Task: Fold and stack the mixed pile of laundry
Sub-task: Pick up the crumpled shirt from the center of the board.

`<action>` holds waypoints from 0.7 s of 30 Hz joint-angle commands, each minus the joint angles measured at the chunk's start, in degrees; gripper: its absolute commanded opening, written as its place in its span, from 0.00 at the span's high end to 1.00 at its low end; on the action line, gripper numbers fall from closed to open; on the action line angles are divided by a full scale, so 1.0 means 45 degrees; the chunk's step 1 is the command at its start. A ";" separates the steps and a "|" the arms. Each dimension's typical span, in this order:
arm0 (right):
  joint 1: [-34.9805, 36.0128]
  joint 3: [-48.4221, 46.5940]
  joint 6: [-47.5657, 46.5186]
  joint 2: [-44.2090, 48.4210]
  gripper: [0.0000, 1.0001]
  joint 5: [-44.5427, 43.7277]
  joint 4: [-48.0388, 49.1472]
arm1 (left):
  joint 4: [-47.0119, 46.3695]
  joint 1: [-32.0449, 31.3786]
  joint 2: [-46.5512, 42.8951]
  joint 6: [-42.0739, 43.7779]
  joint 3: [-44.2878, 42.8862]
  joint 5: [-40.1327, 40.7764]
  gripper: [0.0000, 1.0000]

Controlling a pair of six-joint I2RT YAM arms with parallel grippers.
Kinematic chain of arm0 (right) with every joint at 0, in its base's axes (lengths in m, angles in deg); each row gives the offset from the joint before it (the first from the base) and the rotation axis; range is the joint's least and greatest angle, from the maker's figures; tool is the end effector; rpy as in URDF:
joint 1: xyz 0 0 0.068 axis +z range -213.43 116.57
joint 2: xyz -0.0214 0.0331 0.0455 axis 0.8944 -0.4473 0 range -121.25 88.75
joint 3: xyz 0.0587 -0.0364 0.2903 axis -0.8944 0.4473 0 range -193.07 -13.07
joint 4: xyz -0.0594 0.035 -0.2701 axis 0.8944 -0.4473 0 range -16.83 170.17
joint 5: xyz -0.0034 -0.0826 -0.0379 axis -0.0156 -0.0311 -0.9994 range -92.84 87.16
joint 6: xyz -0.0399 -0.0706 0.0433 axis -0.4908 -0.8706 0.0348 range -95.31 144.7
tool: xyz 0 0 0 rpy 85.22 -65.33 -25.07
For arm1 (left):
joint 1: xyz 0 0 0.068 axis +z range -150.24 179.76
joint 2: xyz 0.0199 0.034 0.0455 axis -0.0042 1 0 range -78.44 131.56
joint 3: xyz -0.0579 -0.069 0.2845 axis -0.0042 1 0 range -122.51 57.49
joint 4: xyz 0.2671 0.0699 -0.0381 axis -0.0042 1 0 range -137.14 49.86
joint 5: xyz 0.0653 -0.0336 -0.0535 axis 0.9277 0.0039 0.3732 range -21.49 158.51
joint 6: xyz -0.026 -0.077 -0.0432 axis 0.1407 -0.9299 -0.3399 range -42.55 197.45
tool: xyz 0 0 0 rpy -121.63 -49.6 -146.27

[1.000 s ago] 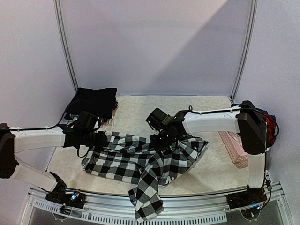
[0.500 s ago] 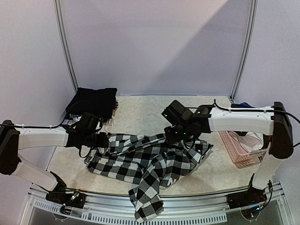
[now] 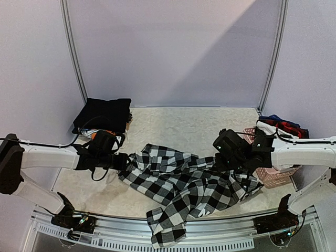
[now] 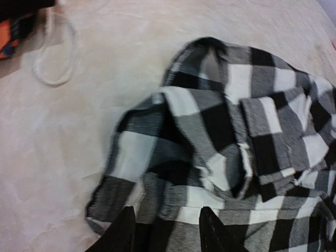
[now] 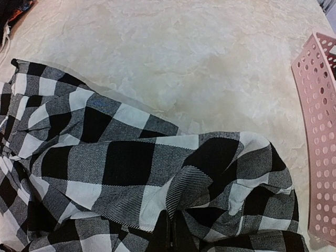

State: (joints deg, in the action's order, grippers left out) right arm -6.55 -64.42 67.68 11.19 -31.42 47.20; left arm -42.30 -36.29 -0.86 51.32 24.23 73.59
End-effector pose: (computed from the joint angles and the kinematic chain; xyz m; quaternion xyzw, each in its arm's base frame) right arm 0.1944 0.2259 0.2087 -0.0479 0.9353 0.0439 0.3478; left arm 0.2389 -0.1648 0.1378 0.0655 0.9341 -0.1444 0.3200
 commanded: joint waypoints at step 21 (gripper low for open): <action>-0.0029 0.0045 0.0211 0.0185 1.00 -0.0390 0.0178 | -0.1115 -0.1909 0.4593 0.1418 -0.2927 -0.1175 0.66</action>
State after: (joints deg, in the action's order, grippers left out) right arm -6.55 -64.05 68.40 11.92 -32.53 47.90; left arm -48.77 -44.19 18.81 57.38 12.26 66.37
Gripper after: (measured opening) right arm 0.014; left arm 0.344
